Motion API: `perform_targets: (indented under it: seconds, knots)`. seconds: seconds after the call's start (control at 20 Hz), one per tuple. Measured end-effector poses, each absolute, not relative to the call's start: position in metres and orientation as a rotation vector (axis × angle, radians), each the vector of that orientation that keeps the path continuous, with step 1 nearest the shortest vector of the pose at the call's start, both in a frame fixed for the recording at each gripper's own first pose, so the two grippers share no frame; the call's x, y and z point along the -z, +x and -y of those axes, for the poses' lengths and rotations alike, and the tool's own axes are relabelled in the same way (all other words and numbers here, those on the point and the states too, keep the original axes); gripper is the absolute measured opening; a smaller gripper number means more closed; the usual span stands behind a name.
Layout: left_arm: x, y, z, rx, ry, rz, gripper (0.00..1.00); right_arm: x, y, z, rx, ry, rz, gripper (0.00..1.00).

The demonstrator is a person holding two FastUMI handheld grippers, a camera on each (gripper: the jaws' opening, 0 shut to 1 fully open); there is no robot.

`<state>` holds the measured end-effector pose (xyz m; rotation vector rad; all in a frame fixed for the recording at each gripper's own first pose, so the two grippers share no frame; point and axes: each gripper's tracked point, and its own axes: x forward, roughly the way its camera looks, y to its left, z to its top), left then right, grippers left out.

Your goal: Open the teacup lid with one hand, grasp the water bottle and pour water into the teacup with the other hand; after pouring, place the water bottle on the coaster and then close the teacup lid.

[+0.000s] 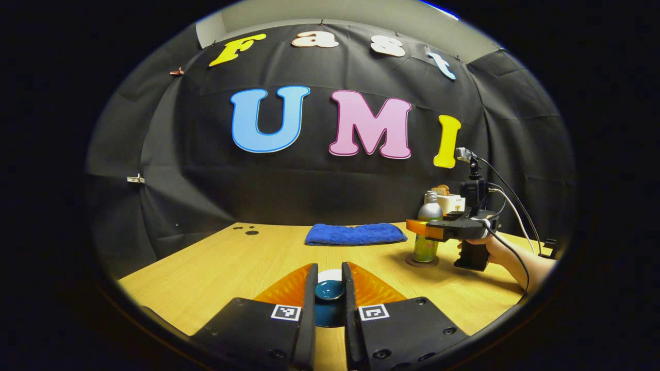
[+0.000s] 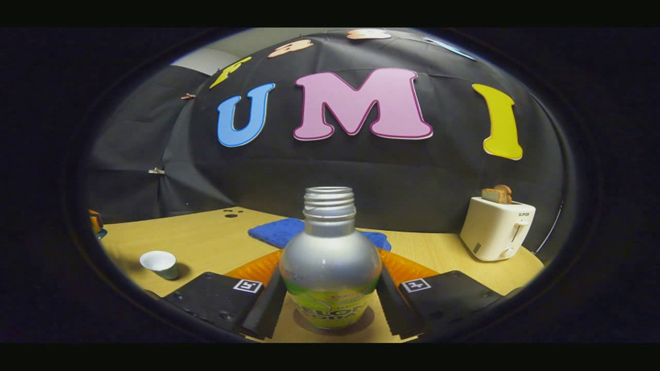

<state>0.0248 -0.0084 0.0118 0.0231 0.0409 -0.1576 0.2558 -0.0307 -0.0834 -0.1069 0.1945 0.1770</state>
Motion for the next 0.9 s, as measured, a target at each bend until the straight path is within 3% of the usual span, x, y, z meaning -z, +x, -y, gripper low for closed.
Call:
perform_targets:
  seconds: [0.35,0.45,0.9]
  knots:
    - [-0.003,0.025,0.0,0.142,-0.012,-0.062,0.27,0.09,0.254,0.035,-0.174,-0.069,-0.208,0.85]
    - [-0.004,0.025,0.0,0.142,-0.014,-0.061,0.27,0.089,0.253,0.033,-0.176,-0.08,-0.208,1.0]
    - [-0.009,0.015,0.0,0.131,-0.007,-0.044,0.27,0.073,0.232,0.039,-0.103,-0.199,-0.202,0.98]
